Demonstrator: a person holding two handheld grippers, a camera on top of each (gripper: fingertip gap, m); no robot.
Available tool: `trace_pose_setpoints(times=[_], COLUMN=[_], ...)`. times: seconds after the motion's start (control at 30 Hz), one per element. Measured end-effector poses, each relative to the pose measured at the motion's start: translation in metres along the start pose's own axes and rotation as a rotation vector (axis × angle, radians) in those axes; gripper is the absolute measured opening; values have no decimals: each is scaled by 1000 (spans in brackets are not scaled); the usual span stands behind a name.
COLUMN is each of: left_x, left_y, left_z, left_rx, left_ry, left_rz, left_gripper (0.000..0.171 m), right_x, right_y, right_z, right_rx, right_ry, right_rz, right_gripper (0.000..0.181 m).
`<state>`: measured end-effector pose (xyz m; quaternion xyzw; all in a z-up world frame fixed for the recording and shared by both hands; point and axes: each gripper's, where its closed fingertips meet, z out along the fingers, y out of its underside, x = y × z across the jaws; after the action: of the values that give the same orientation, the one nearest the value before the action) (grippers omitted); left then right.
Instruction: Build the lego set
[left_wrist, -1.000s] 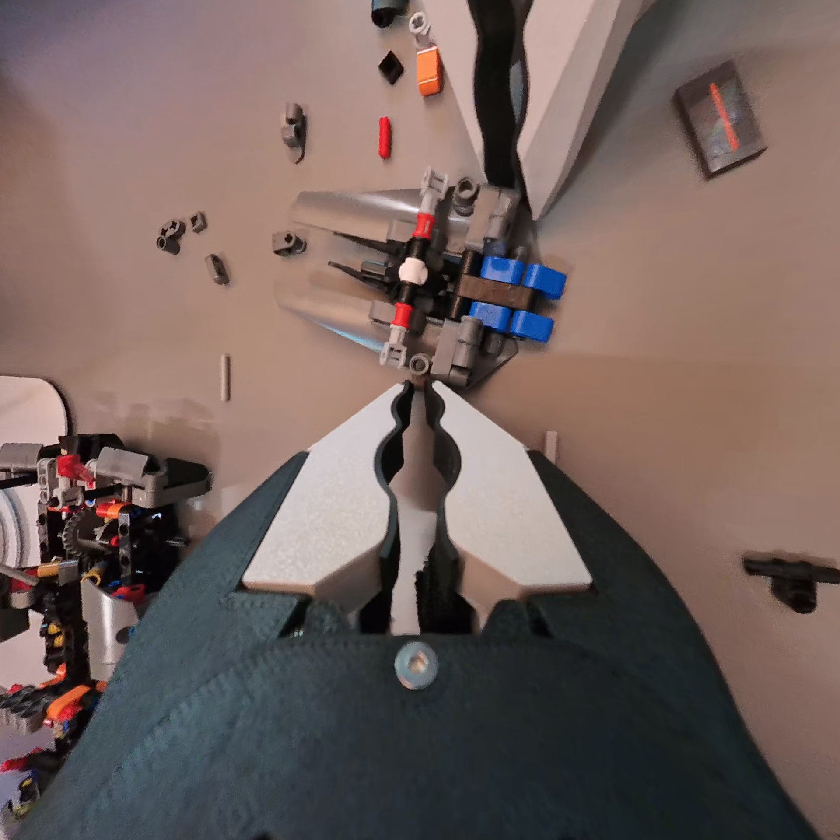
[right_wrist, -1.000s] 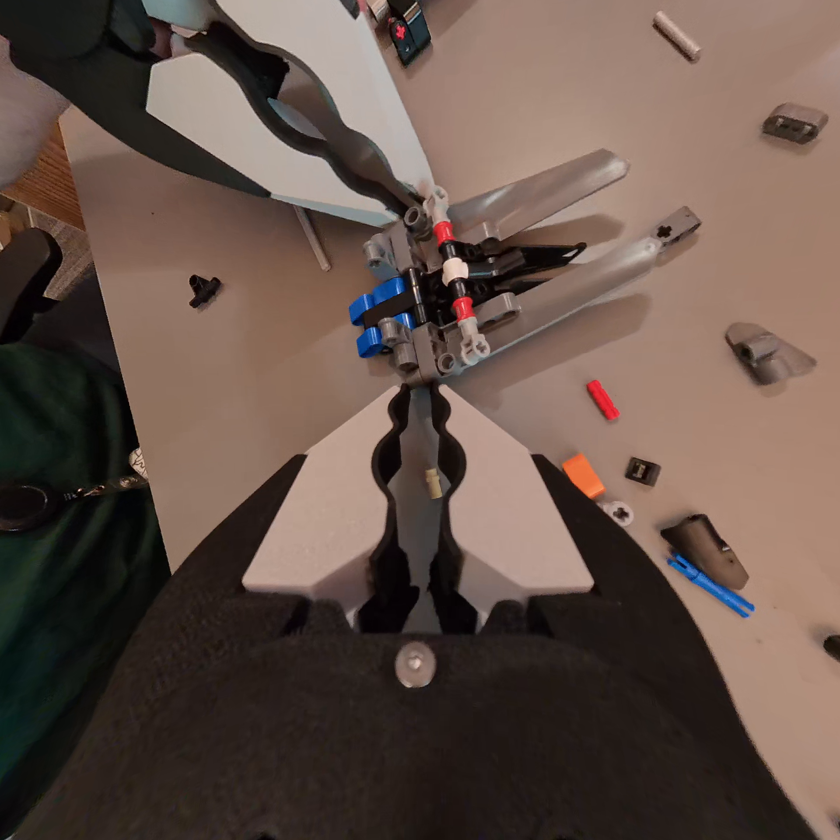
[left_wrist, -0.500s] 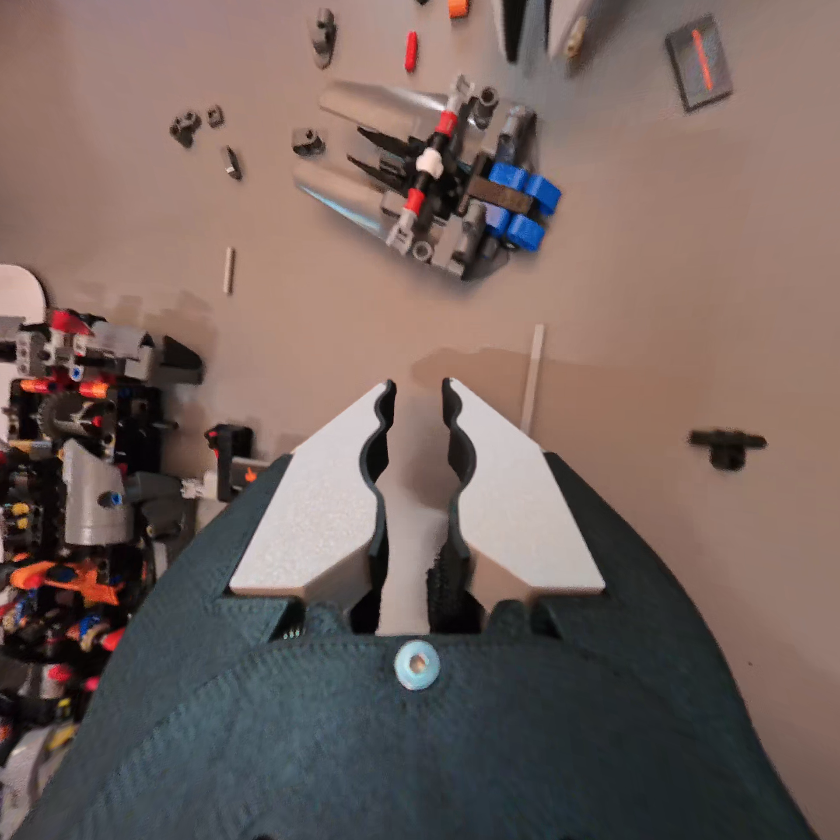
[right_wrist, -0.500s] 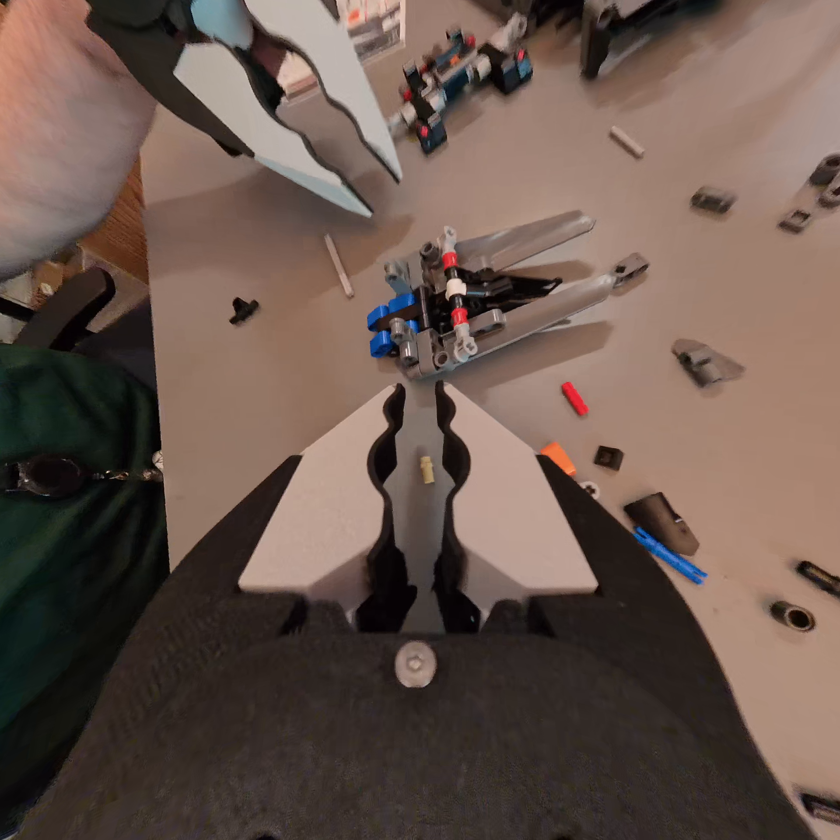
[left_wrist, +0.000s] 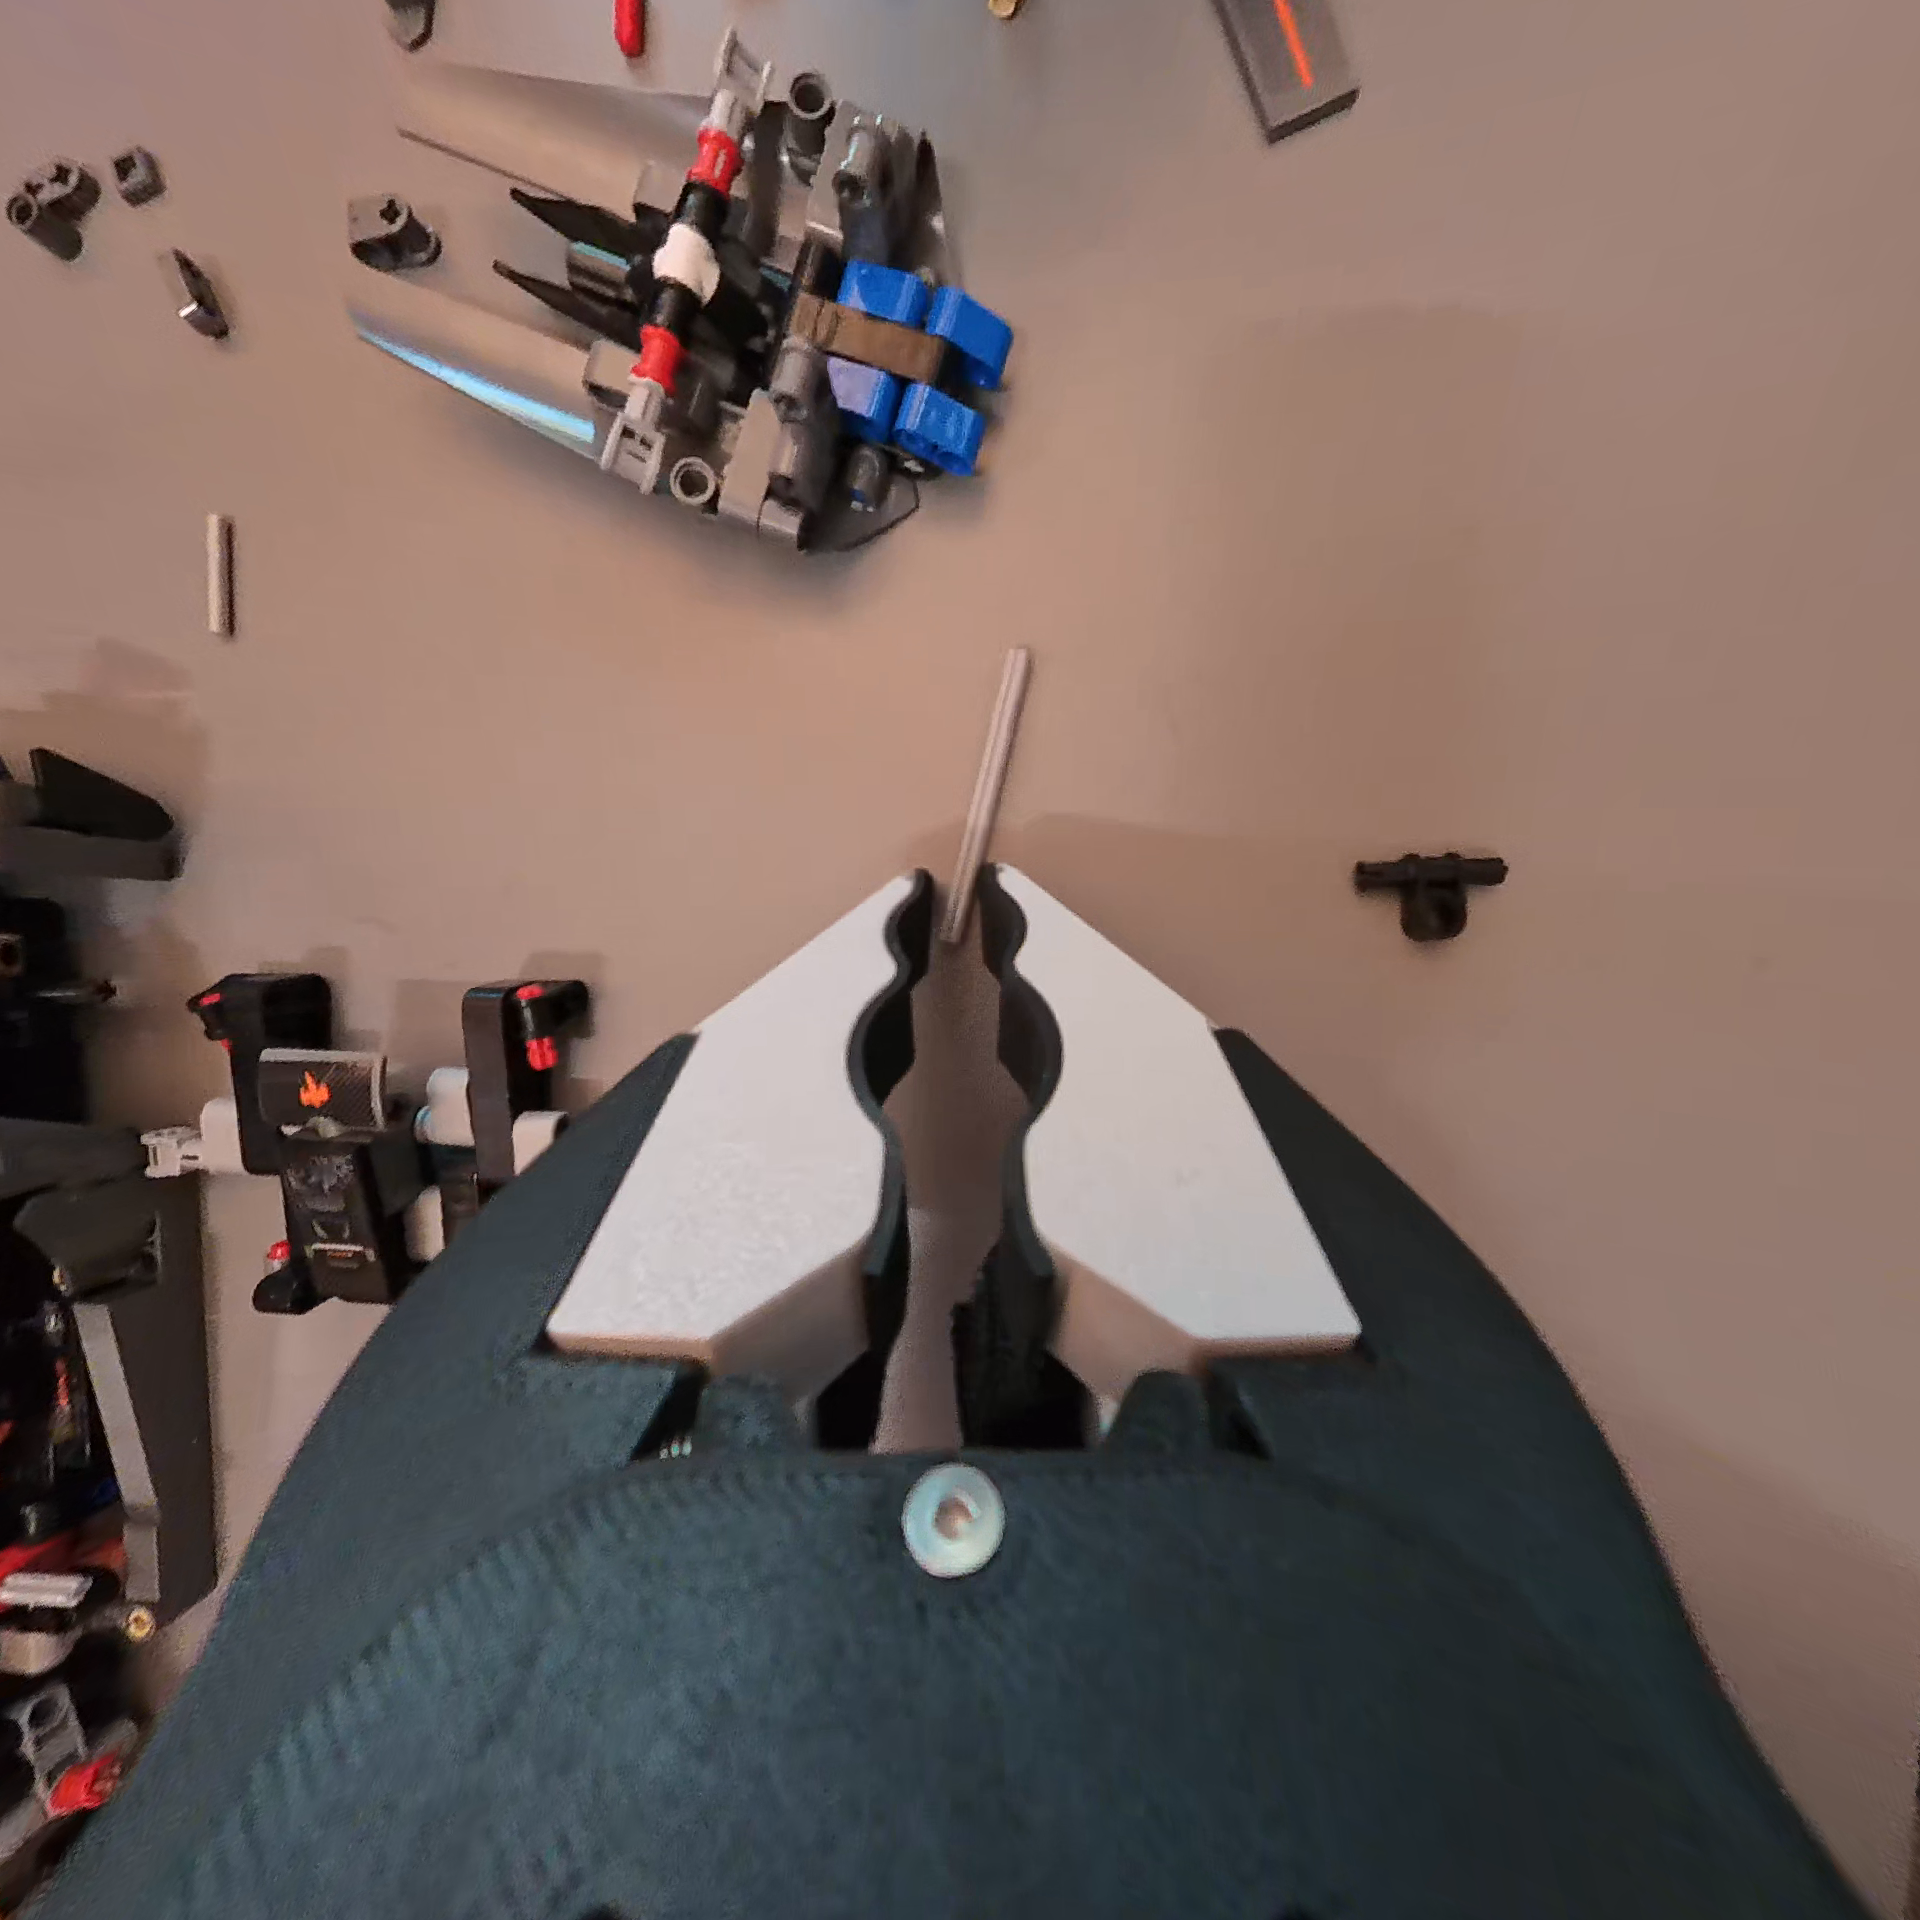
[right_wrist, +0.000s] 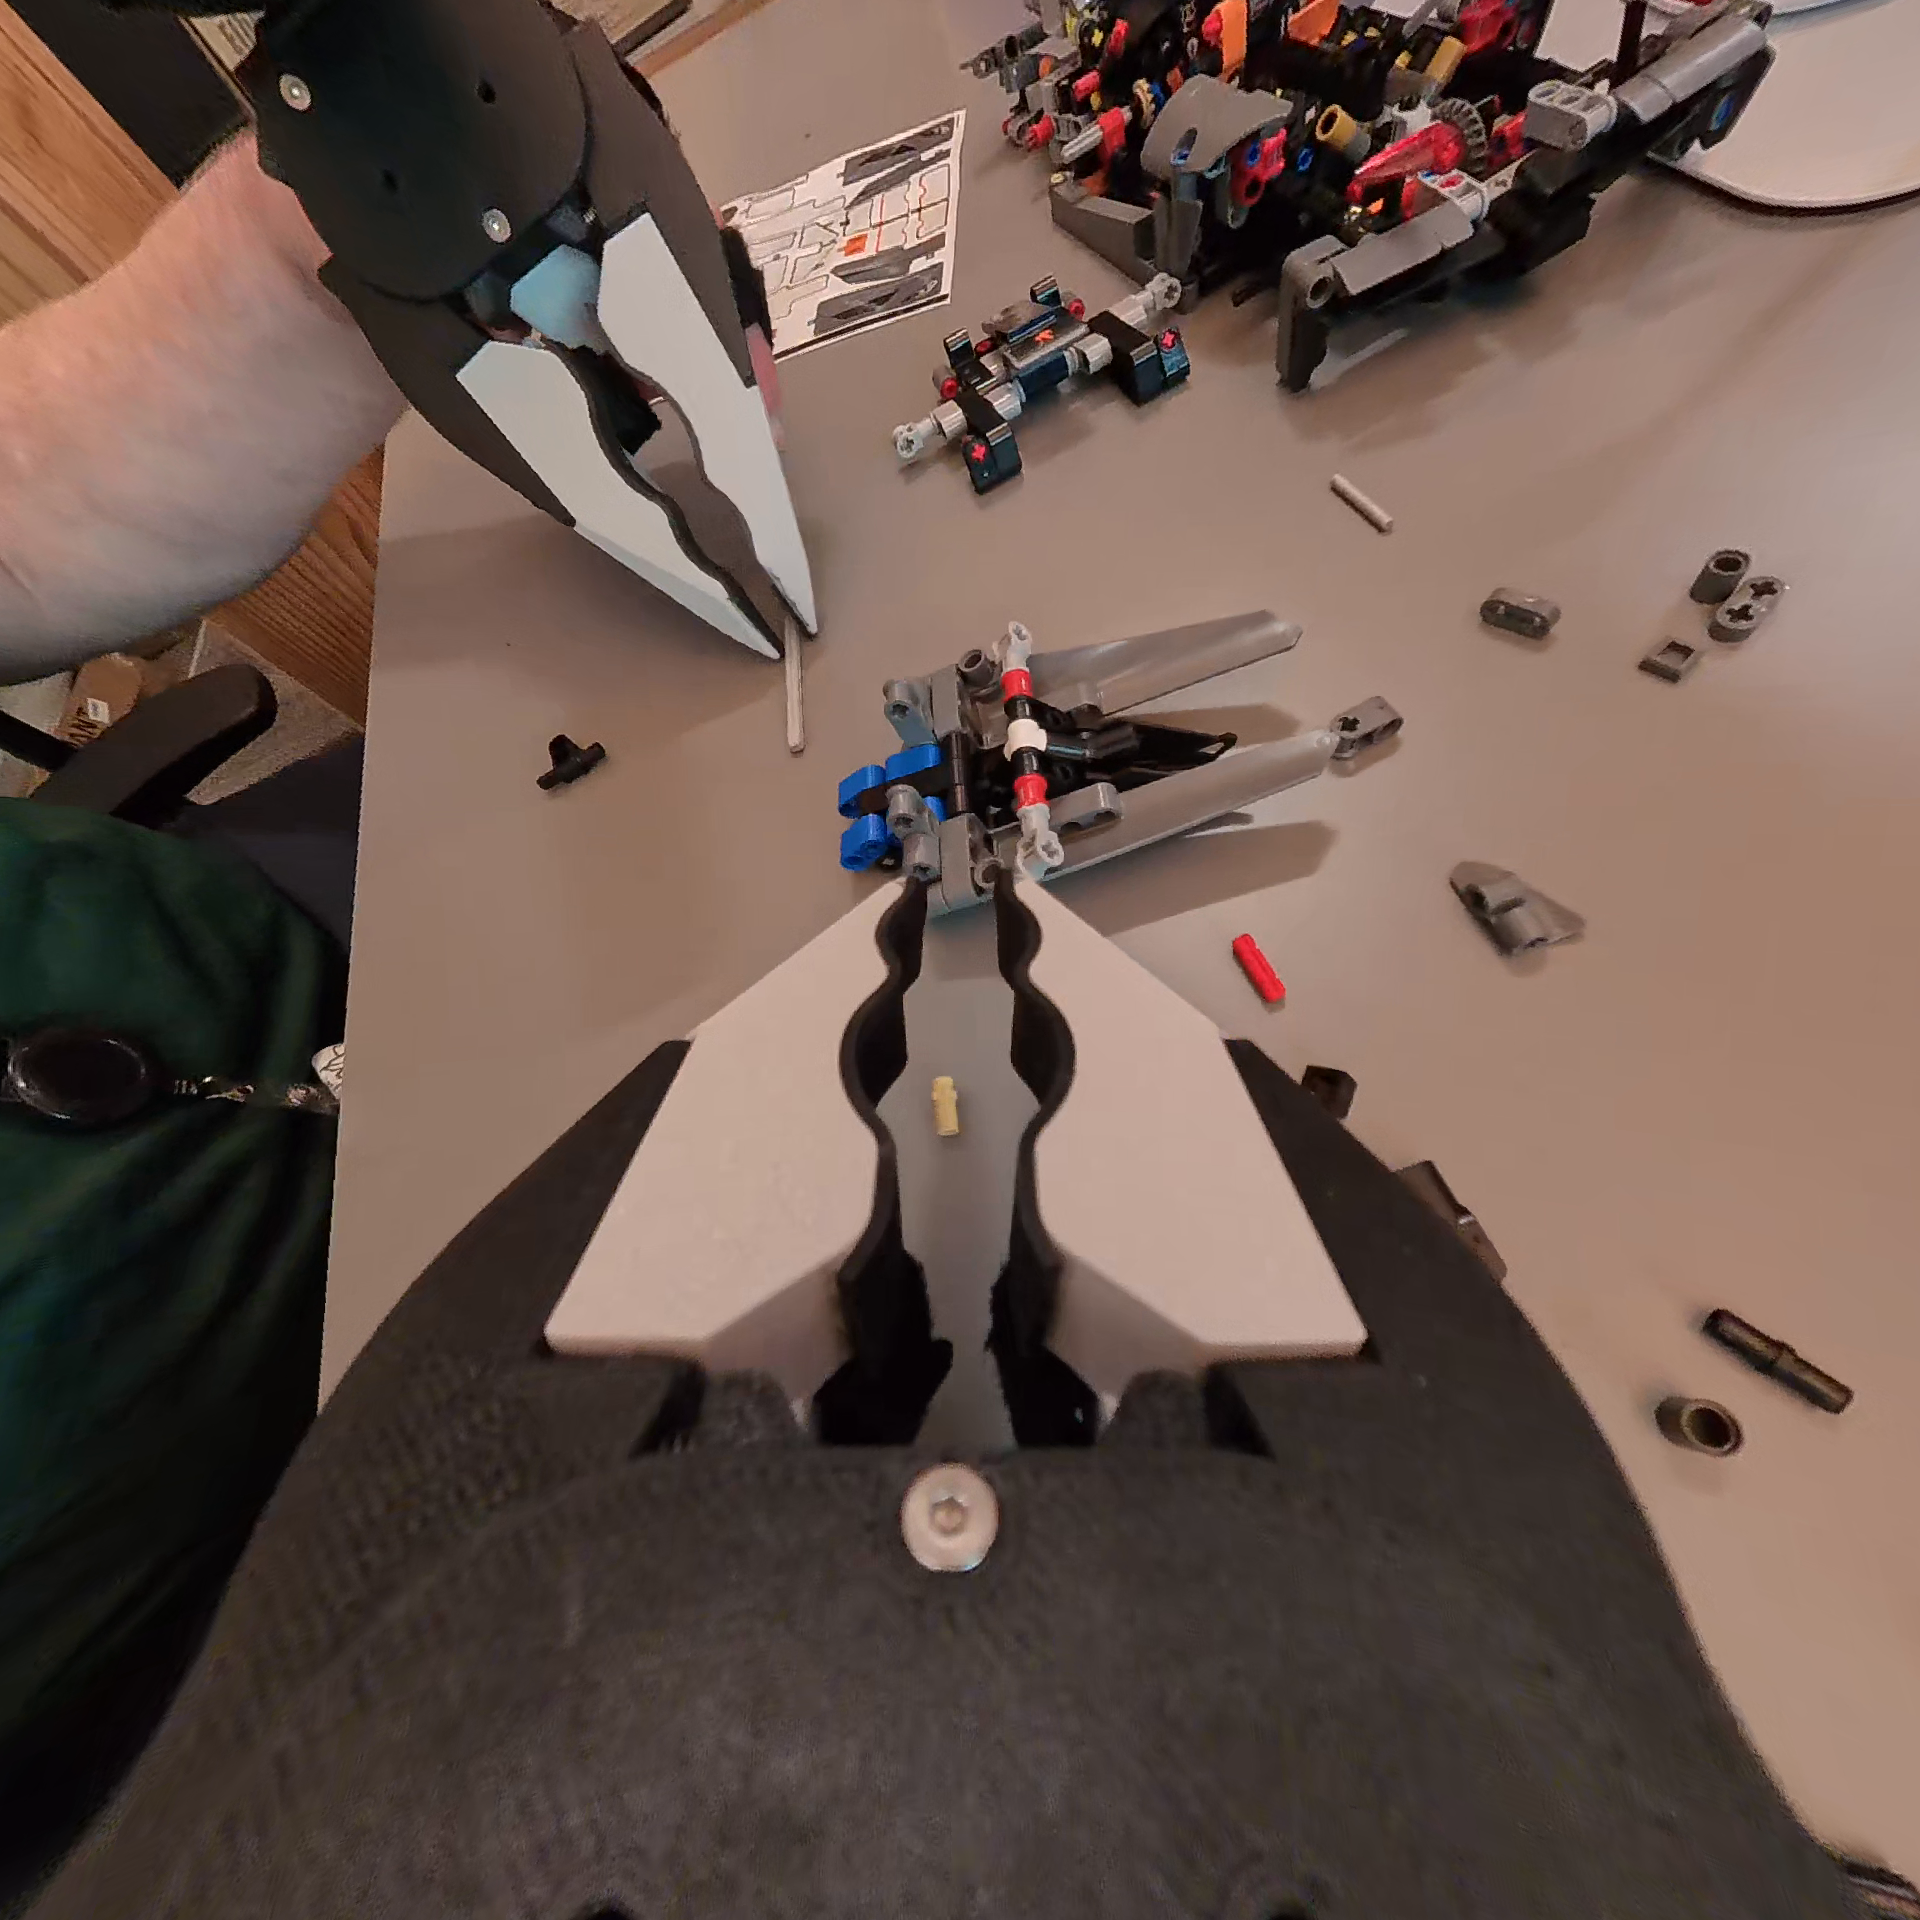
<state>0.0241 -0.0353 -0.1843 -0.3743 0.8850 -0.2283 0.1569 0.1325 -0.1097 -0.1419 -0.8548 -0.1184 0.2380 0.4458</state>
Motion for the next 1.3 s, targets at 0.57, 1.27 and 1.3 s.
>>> trace_pose_setpoints(times=[0.57, 1.27, 1.3], left_x=[17, 76, 76], left_y=[-26, -89, -89], left_z=[-17, -1, -1], left_rx=[78, 114, 115], left_ry=[-83, -44, -48], left_rz=[62, 230, 231], left_gripper=[2, 2, 2], right_x=[-39, -99, -98], right_y=[-9, 33, 33], right_z=[-25, 18, 19], right_rx=[36, -153, -152], right_ry=[127, 190, 191], right_rz=[-268, -538, -540], right_gripper=[29, 0, 0])
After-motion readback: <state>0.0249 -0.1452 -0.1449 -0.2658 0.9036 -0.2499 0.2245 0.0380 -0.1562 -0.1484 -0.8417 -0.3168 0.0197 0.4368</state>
